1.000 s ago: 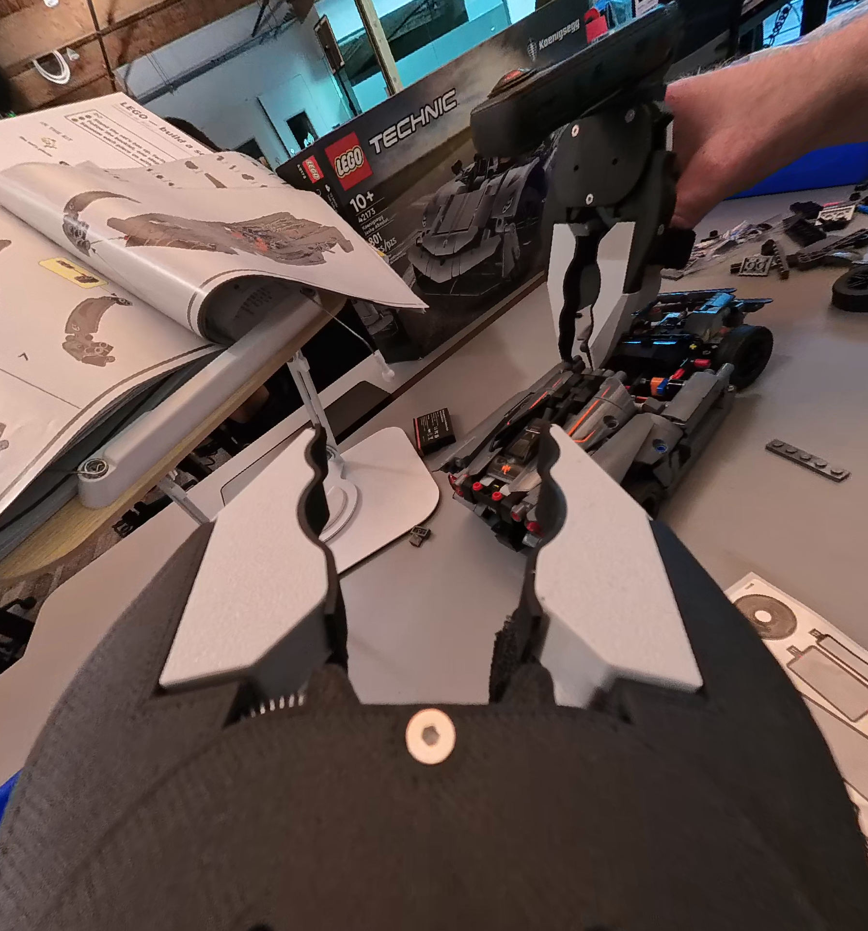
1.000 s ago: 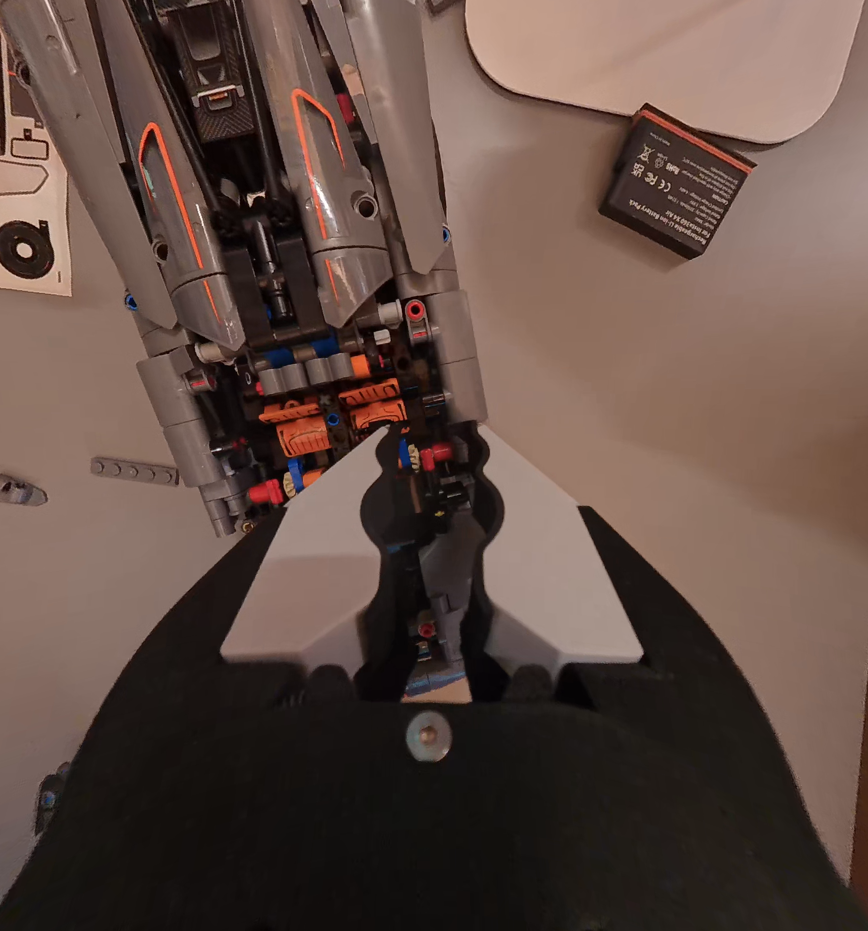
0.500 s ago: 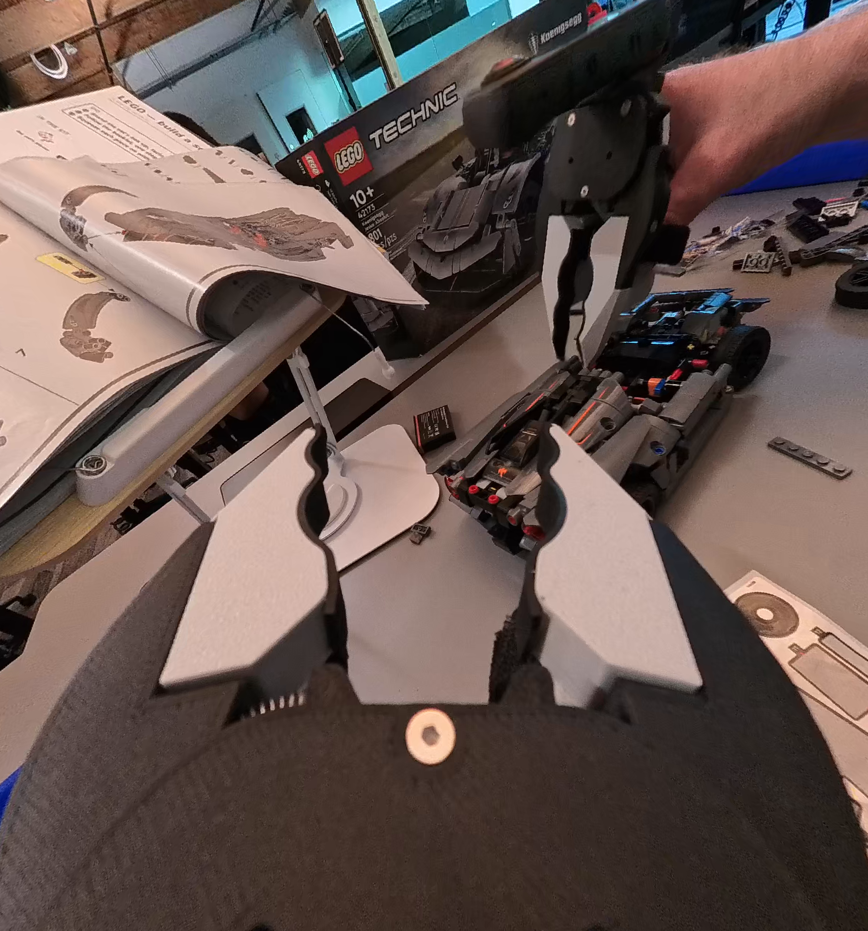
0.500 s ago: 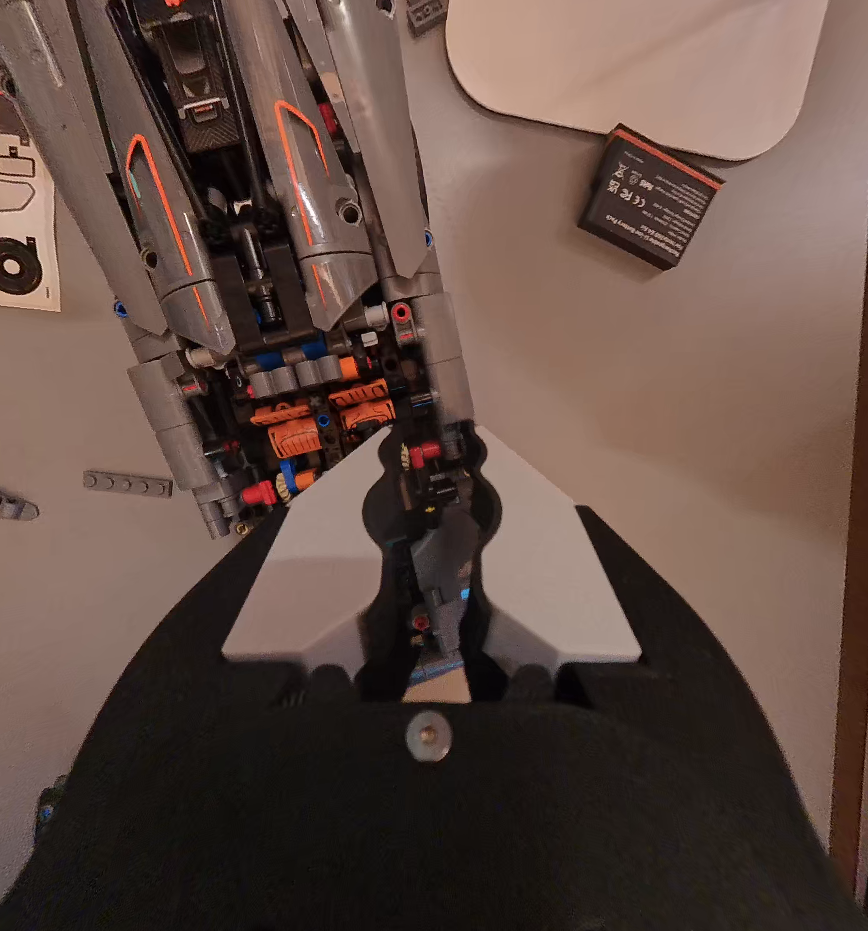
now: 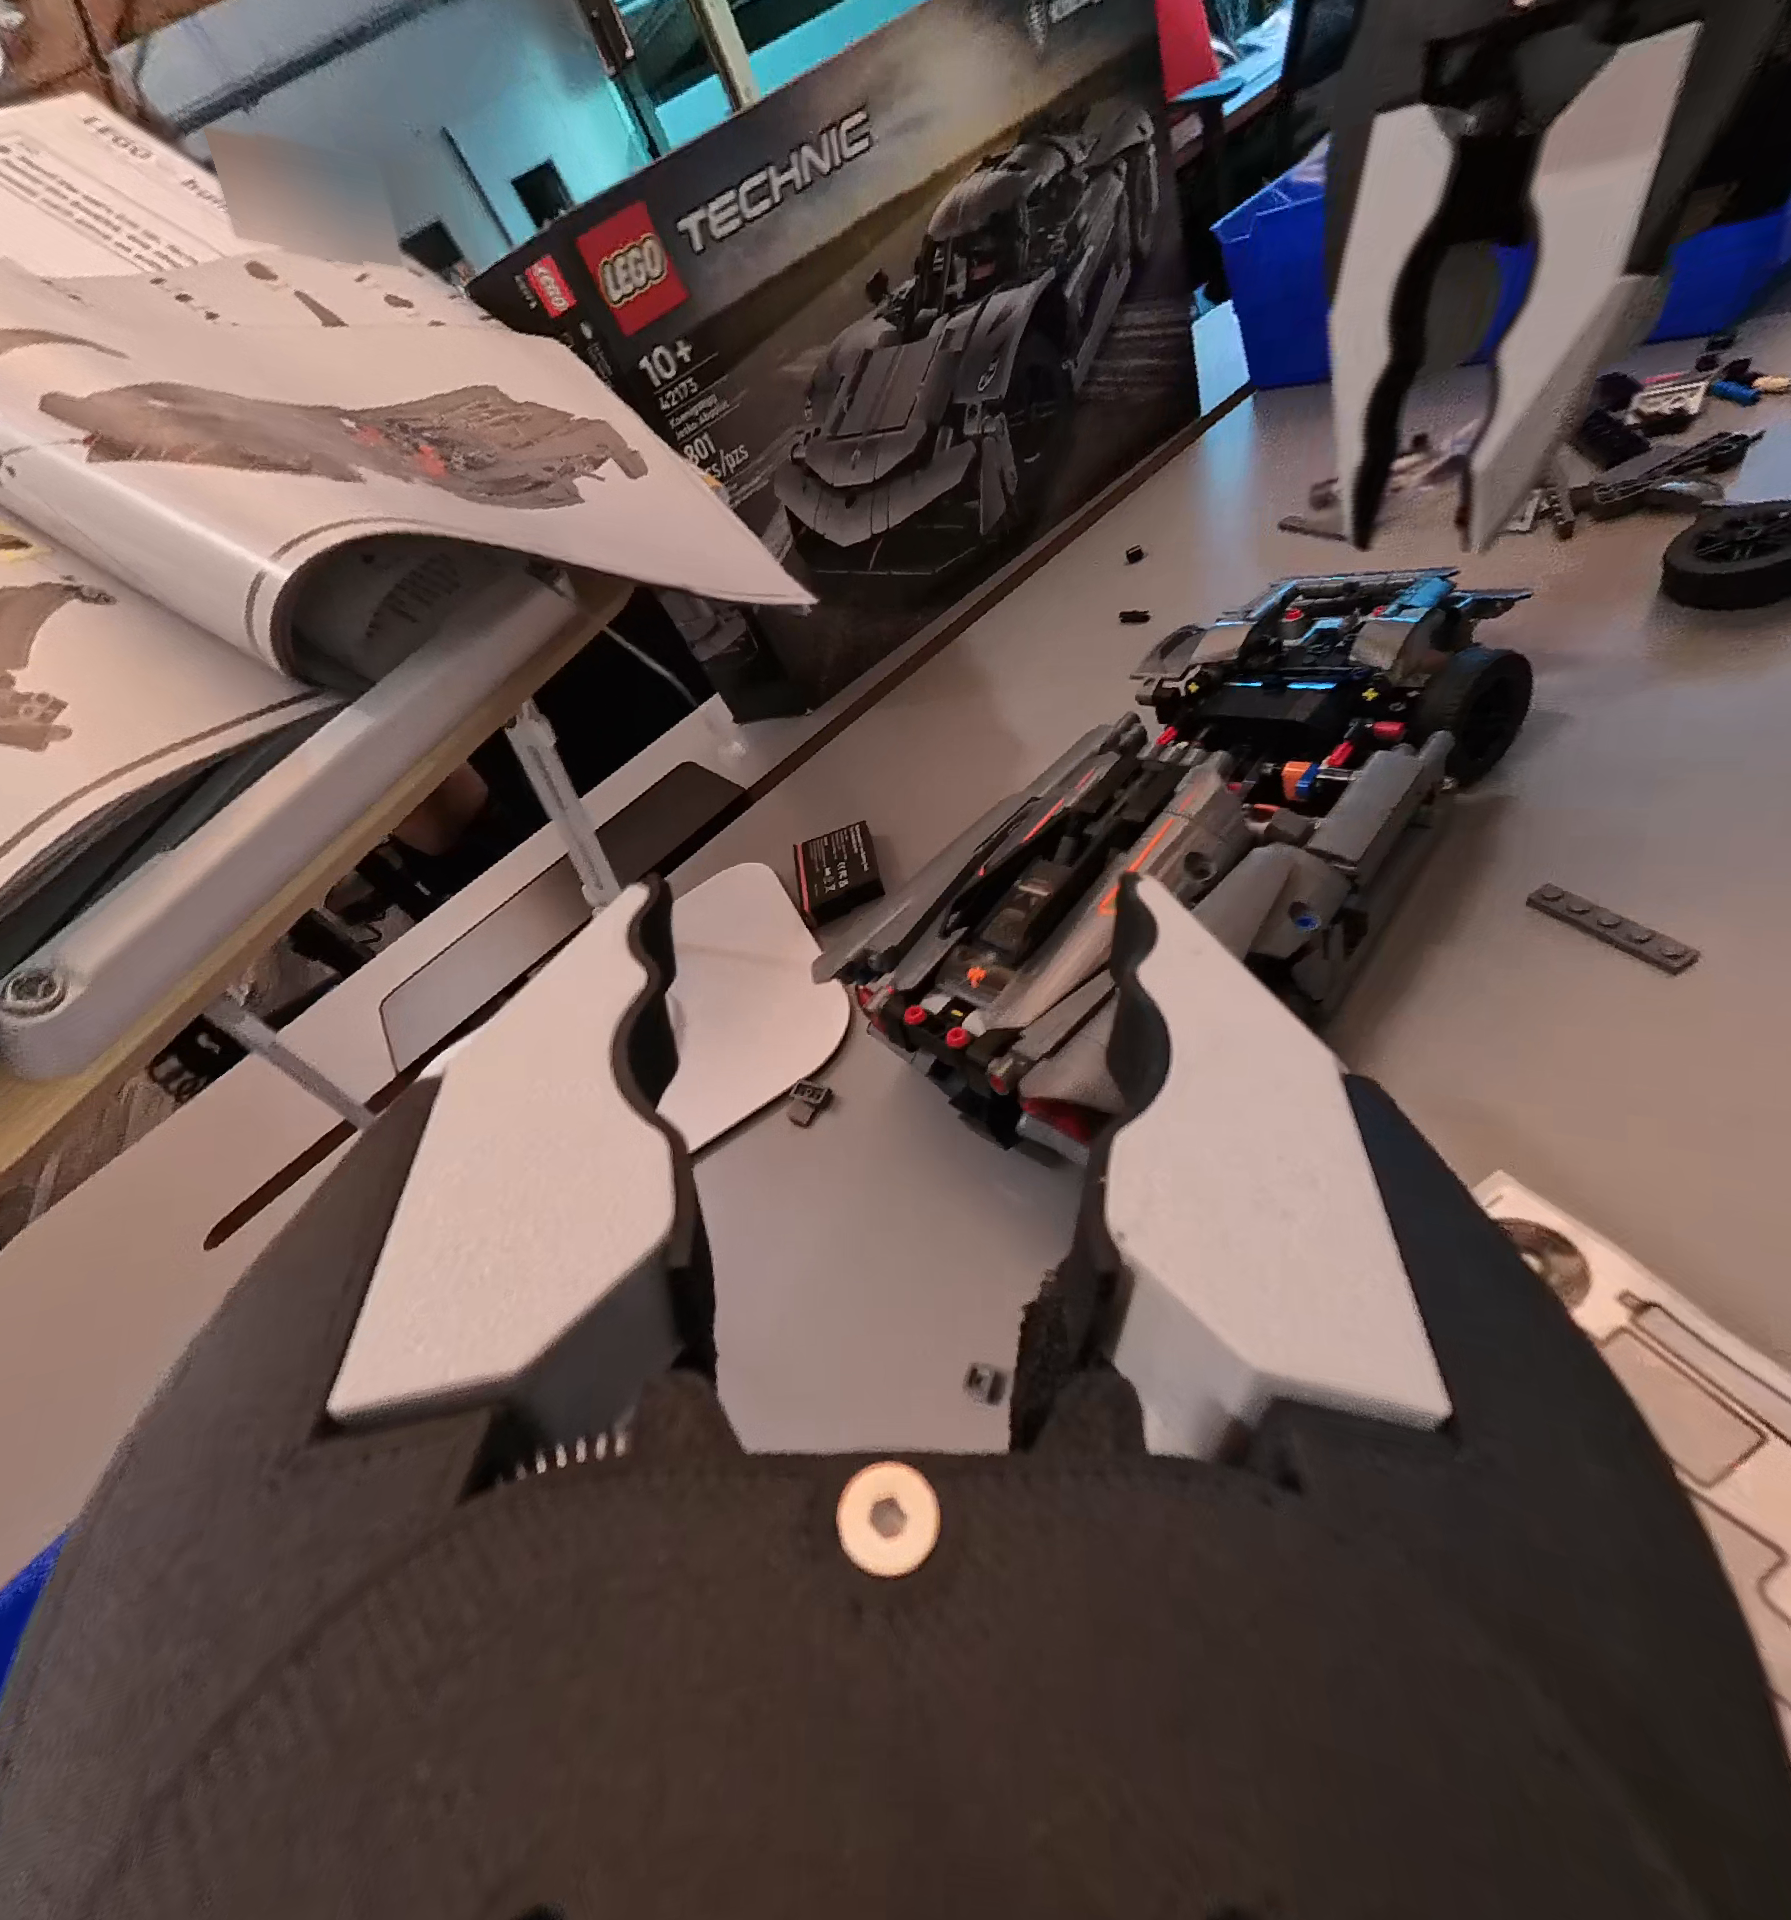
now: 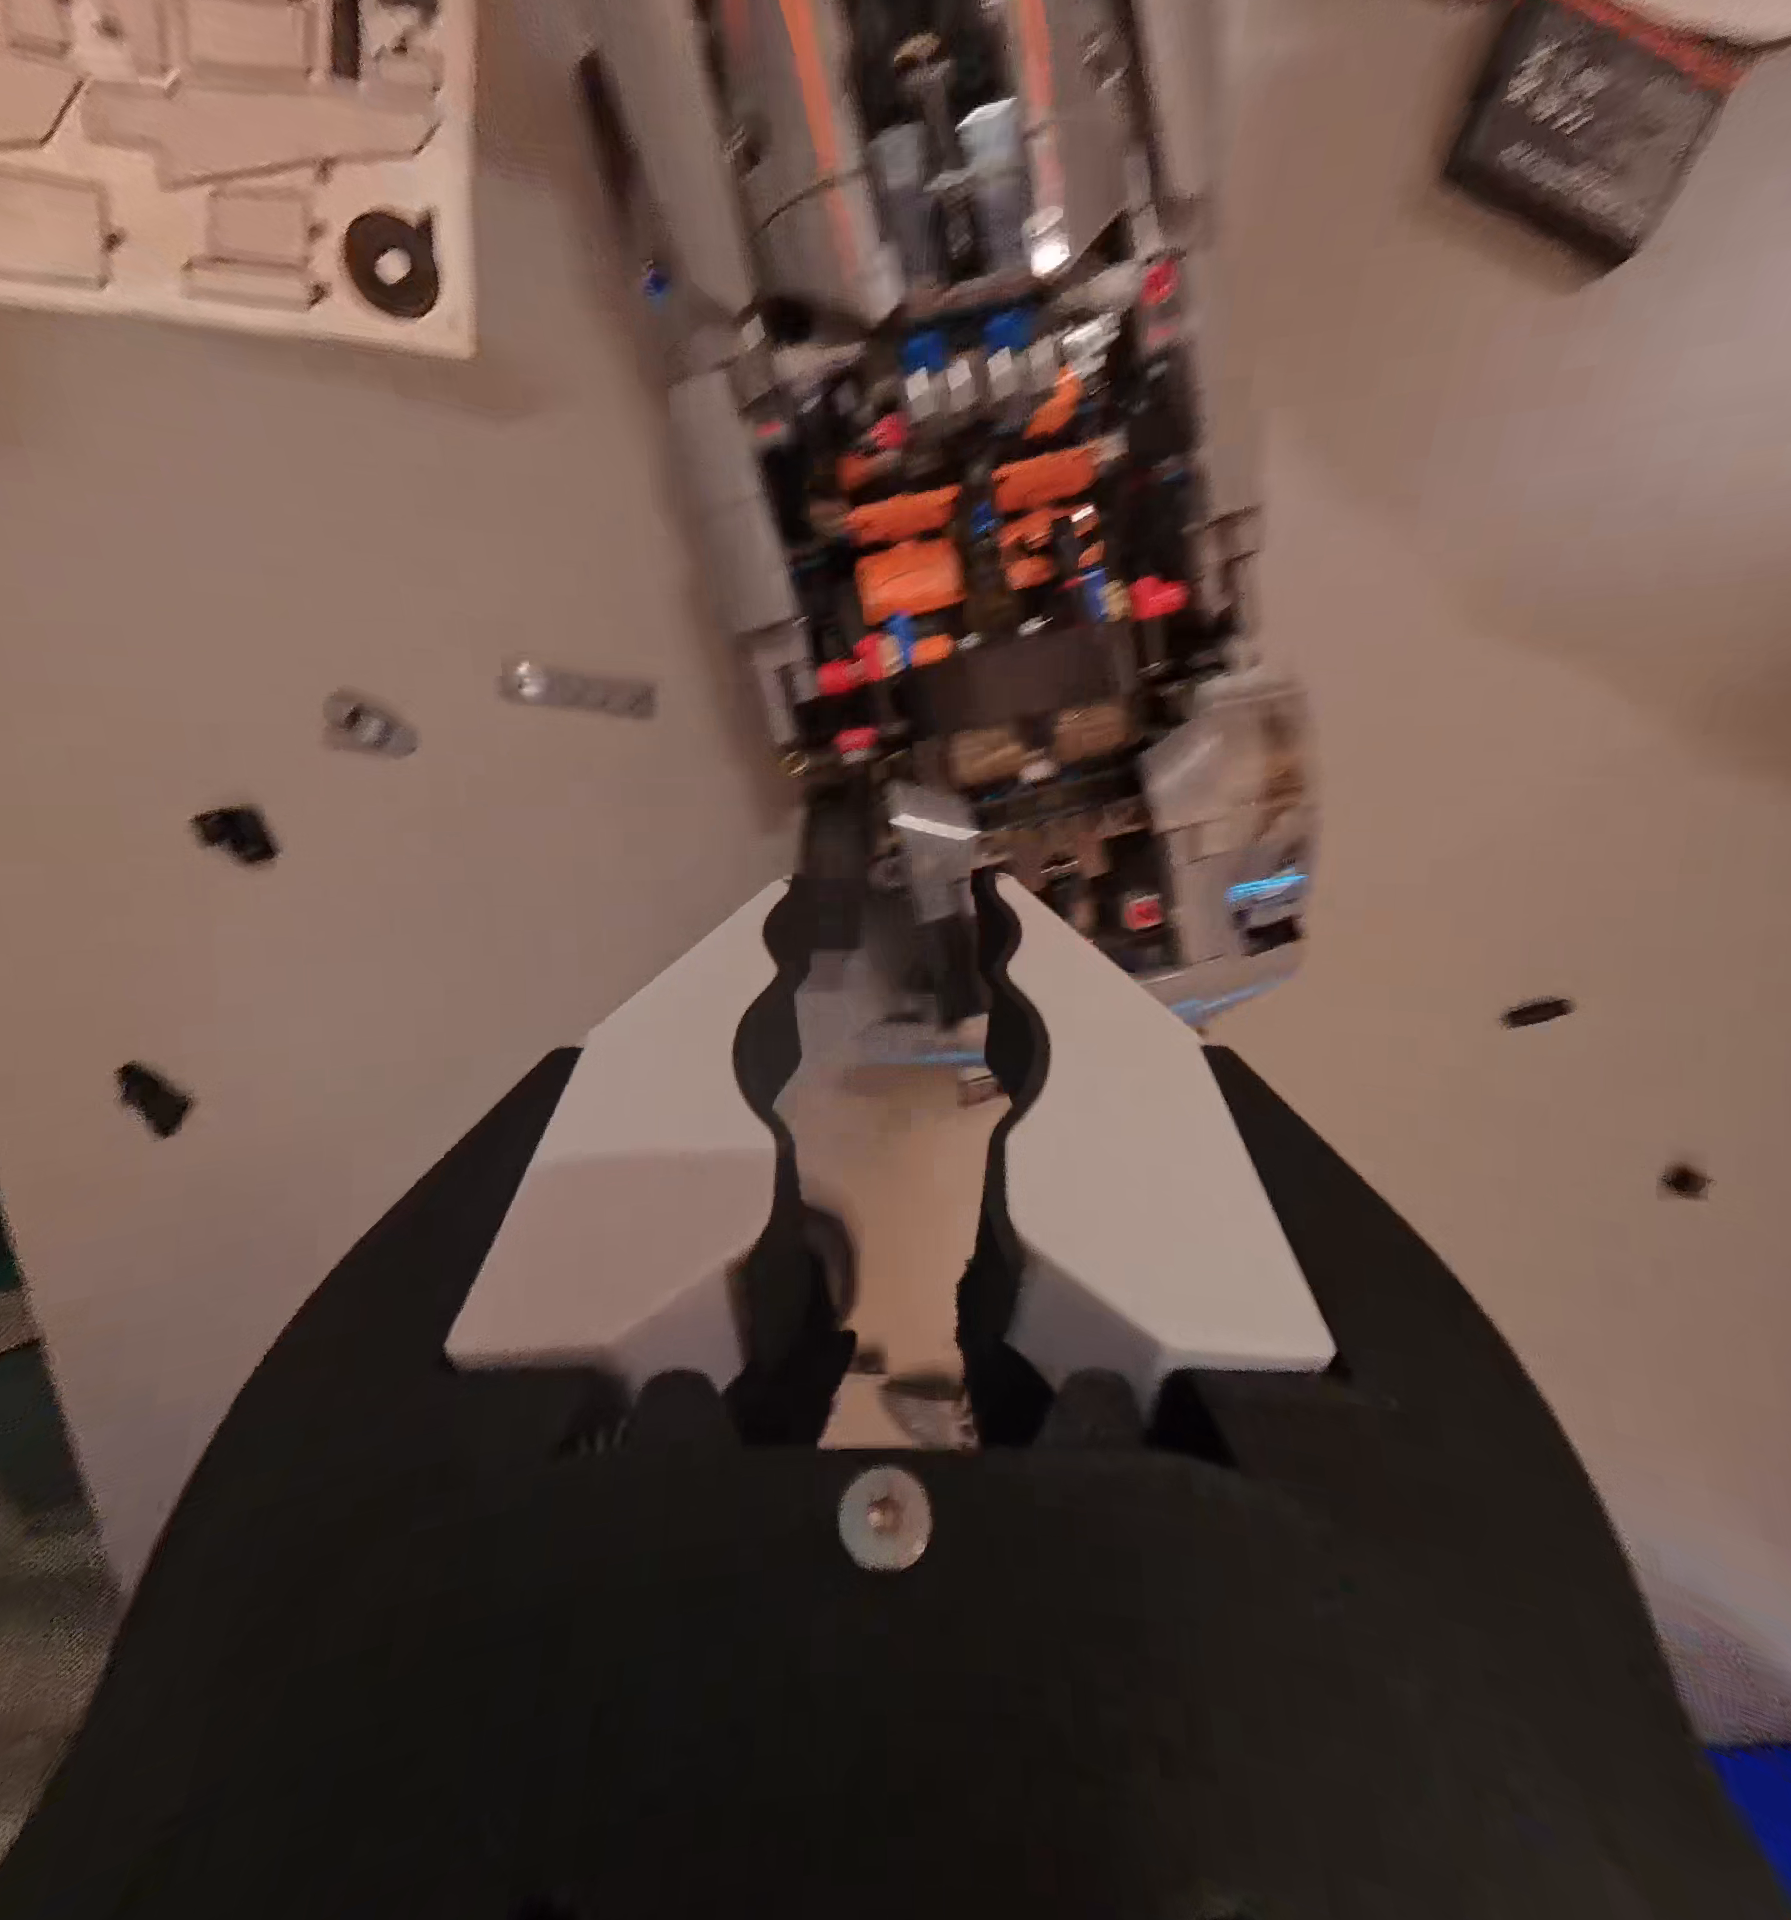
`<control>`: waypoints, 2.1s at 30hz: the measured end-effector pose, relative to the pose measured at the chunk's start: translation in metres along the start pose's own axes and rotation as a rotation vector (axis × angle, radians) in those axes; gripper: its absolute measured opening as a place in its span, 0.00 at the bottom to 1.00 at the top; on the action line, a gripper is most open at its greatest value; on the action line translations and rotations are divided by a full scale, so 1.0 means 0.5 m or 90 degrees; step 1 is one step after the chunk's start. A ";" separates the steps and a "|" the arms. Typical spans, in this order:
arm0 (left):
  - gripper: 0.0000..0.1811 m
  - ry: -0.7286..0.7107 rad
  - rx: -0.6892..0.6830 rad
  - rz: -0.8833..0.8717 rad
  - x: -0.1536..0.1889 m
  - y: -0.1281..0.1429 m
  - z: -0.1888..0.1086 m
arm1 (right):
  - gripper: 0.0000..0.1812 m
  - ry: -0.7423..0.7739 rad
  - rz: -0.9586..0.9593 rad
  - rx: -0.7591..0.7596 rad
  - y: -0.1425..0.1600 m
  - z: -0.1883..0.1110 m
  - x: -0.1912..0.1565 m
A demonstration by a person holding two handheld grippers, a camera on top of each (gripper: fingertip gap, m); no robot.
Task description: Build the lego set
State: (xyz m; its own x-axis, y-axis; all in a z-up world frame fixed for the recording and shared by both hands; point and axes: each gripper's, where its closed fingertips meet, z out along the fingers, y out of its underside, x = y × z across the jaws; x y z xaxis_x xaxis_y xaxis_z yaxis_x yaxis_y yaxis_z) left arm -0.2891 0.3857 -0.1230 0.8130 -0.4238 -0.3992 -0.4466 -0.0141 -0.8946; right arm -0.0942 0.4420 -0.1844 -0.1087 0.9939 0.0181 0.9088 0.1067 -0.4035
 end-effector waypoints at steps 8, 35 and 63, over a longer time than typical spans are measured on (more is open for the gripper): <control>0.46 0.041 -0.048 0.048 0.034 -0.024 0.037 | 0.32 0.061 0.046 0.012 0.057 0.047 -0.040; 0.44 0.030 -0.082 0.068 0.042 0.057 0.080 | 0.31 0.152 -0.019 -0.006 0.085 0.094 0.015; 0.44 0.031 -0.093 0.077 0.048 0.063 0.082 | 0.30 0.123 -0.068 0.012 0.075 0.086 0.017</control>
State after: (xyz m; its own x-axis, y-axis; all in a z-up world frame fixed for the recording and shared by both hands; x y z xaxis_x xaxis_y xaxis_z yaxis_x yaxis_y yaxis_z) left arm -0.2684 0.4124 -0.1689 0.7331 -0.4733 -0.4884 -0.5919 -0.0905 -0.8009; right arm -0.0782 0.4535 -0.2386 -0.1225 0.9640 0.2359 0.8885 0.2124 -0.4067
